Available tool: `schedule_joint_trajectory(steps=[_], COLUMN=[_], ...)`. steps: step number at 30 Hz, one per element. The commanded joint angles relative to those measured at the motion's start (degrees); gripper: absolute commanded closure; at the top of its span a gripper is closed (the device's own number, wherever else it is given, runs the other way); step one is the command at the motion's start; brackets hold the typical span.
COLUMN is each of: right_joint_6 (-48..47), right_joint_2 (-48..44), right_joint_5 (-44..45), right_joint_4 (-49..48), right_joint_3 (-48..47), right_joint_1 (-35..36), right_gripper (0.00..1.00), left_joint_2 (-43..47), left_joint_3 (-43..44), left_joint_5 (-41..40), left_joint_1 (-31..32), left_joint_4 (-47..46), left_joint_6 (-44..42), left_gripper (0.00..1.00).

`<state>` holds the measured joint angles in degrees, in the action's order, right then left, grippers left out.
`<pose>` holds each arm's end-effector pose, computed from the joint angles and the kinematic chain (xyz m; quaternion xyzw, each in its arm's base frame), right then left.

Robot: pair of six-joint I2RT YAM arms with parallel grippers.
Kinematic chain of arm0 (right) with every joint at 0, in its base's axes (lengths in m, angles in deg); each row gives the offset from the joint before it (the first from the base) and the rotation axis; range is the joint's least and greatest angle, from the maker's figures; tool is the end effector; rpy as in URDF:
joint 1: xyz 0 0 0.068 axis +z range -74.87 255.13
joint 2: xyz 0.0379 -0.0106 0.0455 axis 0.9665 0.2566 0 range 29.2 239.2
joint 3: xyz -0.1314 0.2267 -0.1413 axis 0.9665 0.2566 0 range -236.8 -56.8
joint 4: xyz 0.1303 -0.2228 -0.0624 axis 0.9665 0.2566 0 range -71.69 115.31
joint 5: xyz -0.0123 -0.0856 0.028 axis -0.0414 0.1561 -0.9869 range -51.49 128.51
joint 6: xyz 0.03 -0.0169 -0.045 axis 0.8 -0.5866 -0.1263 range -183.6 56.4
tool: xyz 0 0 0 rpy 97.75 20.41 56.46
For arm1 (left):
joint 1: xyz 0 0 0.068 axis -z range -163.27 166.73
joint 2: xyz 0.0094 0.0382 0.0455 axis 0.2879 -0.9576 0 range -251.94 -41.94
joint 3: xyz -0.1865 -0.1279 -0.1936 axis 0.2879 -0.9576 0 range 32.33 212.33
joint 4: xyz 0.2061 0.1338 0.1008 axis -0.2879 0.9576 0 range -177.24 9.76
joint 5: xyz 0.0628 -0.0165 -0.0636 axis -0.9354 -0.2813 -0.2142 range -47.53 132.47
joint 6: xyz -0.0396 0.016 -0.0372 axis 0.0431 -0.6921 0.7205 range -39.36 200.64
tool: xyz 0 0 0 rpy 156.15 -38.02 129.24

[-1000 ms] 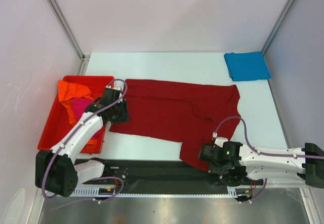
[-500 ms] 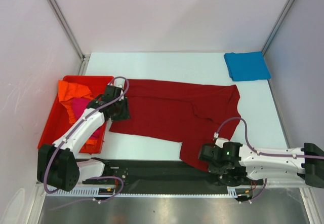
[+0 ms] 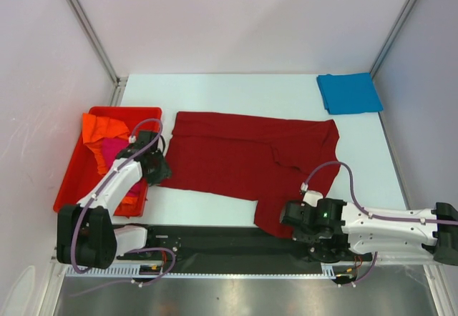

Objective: Fold and stack the t-shirts
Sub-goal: Fold the tshirt

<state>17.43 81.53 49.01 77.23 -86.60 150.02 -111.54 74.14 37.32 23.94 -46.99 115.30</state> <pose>0.0364 0.1072 0.1909 0.0600 0.9912 0.0535 0.1047 0.2088 -0.0228 0.2166 -0.2410 0.9507 -0.0268 0.1935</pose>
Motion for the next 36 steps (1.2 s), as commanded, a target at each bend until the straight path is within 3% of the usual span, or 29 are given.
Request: schedule_joint_trajectory(steps=[1,3,6,11,21,31,36], right_joint_6=[0.0,-0.26,-0.97,-1.49,-2.72,-1.93,-1.49], right_joint_2=[-1.45,-1.97,-2.41,-3.12,-3.21,-4.08,-4.08], right_joint_5=[4.0,4.09,4.53,4.17,5.14,5.67,7.07], right_joint_4=[1.64,1.64,1.29,1.55,2.08,3.13,5.32], right_joint_3=[-3.42,-3.77,-4.39,-4.12,-5.35,-5.7,-7.02], right_joint_1=[0.43,0.43,0.43,0.43,0.34,0.34,0.25], right_gripper=[1.0,1.0,1.0,1.0,1.0,1.0,1.0], left_joint_2=[2.8,3.42,3.69,-1.93,-5.19,-12.31,-12.66], left_joint_3=[0.38,0.12,-0.58,0.47,-1.02,-1.81,-1.2], left_joint_5=[-4.76,-7.67,-10.41,-12.69,-19.98,-23.77,-25.87], left_joint_1=[-0.35,-0.43,-0.52,-0.35,1.85,3.61,4.48], left_joint_4=[1.05,3.43,1.68,0.62,2.99,4.67,4.66], left_joint_6=[5.76,8.14,9.73,13.15,21.42,26.78,26.17], left_gripper=[0.51,0.44,0.43,0.56,0.5,0.54,0.73])
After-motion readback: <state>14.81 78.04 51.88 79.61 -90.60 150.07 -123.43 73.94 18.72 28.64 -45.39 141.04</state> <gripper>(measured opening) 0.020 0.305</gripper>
